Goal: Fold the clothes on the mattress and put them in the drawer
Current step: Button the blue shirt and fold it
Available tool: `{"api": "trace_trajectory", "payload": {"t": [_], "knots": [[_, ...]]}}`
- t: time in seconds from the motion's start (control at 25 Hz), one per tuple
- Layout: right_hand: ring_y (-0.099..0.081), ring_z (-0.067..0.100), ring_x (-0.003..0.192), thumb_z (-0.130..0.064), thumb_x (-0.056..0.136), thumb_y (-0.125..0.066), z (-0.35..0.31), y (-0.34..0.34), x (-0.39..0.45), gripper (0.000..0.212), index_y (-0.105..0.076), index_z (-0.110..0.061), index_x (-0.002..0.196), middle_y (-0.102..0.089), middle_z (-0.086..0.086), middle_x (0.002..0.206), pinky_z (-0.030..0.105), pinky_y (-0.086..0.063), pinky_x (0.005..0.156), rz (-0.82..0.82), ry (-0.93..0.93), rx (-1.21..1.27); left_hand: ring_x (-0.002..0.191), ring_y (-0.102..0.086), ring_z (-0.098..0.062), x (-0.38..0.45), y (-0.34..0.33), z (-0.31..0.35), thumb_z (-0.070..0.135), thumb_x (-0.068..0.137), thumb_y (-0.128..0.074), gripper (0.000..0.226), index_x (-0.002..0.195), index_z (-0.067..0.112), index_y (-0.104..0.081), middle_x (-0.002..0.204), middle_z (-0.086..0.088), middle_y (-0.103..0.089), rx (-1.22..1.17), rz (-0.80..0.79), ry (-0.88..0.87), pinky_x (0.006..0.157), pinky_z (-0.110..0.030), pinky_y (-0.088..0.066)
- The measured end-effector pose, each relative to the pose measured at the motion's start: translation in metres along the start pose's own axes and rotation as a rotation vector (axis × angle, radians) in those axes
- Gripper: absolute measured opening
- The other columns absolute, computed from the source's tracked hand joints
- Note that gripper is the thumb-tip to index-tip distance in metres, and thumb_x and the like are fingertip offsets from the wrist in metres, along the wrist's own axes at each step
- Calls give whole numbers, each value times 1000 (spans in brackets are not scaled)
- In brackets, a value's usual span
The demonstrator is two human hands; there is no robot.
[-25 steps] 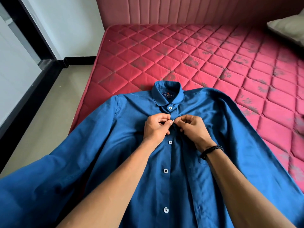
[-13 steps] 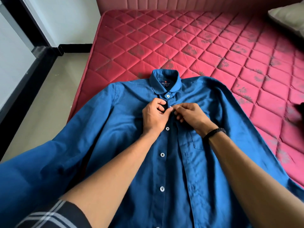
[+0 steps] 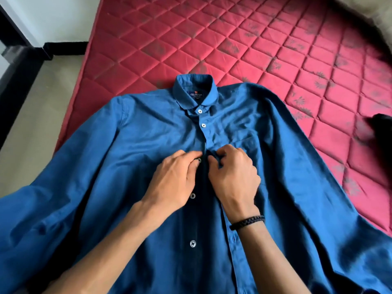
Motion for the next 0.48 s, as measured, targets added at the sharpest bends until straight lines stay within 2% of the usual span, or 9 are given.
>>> {"api": "trace_trajectory", "payload": {"t": [0.08, 0.16, 0.28, 0.4, 0.48], "knots": [[-63, 33, 96, -38, 97, -57, 3, 1, 4, 14, -60, -24, 99, -64, -3, 104, 39, -43, 69, -3, -5, -28, 91, -67, -21, 8, 1, -1, 35, 98, -58, 18, 112, 32, -70, 93, 10, -66, 30, -19, 61, 81, -43, -55], [-64, 30, 88, -34, 97, -60, 16, 10, -3, 11, -60, -23, 95, -66, -2, 95, 40, -49, 70, 29, 4, 96, 87, -65, -21, 9, 2, 2, 31, 97, -64, 3, 99, 31, -65, 90, 11, -61, 65, 7, 83, 76, -43, -53], [-62, 12, 72, -26, 97, -67, 31, 15, -9, 9, -64, -21, 90, -65, -4, 80, 36, -50, 68, 0, 32, 368, 83, -64, -23, 7, 5, 4, 27, 99, -62, 6, 93, 29, -60, 96, 10, -59, 78, 59, 40, 73, -45, -52], [-61, 10, 62, -24, 92, -75, 38, -2, 1, 11, -65, -23, 88, -67, -7, 71, 35, -52, 62, -109, -51, 500, 75, -65, -17, 12, 8, 0, 26, 94, -69, 4, 94, 29, -66, 95, 11, -64, 63, 59, -5, 72, -43, -54], [-56, 7, 53, -25, 90, -77, 32, -8, 2, 14, -64, -23, 86, -65, -11, 66, 29, -47, 54, -164, -58, 559, 71, -64, -16, 13, 9, 0, 27, 92, -72, 5, 93, 29, -68, 90, 11, -65, 51, 47, 7, 70, -42, -54]]}}
Point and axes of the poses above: each hand's wrist, its own x-axis towards the middle knuckle, its own y-axis out of the back of the hand, z = x × y, the point moved 8 cm from there along x, towards the middle knuckle
